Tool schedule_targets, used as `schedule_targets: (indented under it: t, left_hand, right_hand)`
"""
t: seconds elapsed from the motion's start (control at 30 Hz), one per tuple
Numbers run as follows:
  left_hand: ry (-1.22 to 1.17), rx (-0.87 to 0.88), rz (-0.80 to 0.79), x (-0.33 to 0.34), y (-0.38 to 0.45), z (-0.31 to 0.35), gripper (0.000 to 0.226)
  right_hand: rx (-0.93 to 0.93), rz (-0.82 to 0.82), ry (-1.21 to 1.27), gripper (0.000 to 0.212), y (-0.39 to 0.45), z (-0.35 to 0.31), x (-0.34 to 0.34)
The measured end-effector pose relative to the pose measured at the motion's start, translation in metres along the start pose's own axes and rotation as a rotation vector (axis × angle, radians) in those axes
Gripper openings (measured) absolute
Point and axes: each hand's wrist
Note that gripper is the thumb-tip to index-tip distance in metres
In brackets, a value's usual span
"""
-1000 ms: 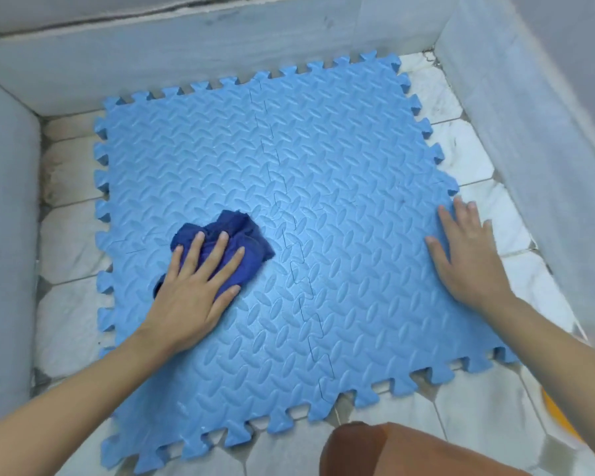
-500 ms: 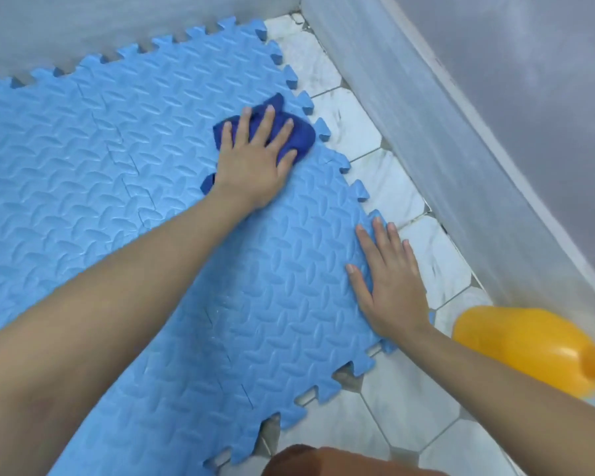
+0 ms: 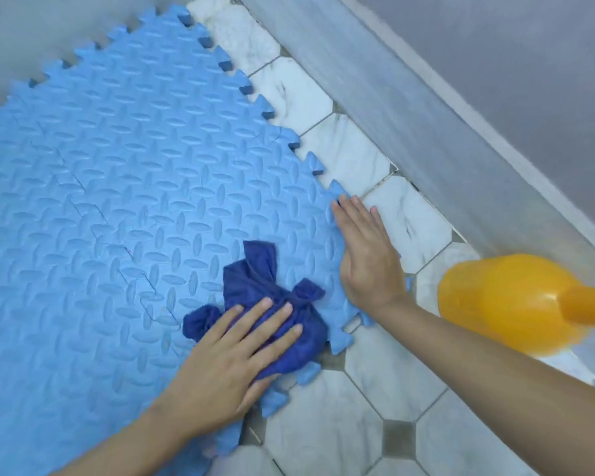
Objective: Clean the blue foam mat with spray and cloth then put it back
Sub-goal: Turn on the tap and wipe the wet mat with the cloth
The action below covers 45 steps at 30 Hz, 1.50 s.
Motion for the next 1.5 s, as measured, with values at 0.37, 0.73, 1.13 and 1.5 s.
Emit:
schedule_targets:
  t: [0.37,0.73,1.13,1.5]
  left_hand:
    - [-0.100,-0.491,0.203,-0.037,0.143,-0.018,0.053]
    - [-0.007,-0.209,0.069,0.000,0.039,0.018,0.062]
    - [-0.403,-0.040,0.187,-0.010,0.082,0.132,0.051]
    - [-0.128,-0.185,-0.011,0.007,0.103,0.175,0.084]
  right_hand:
    - [0.148,-0.124,-0.131,0.053,-0.013,-0.002,-0.013]
    - [0.136,-0.487,-0.060,0.057,-0.064,0.019,-0.051]
    - [0.280,-0.239,-0.120,0.068,-0.206,0.054,-0.101]
    - [0.602,-0.127,-0.199,0.065,-0.240,0.105,-0.131]
Point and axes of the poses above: each hand's wrist, its own y-axis towards the middle knuckle, its own x-axis out of the palm, z = x × y, and after that the axes turned 13 degrees about -y, right-handed
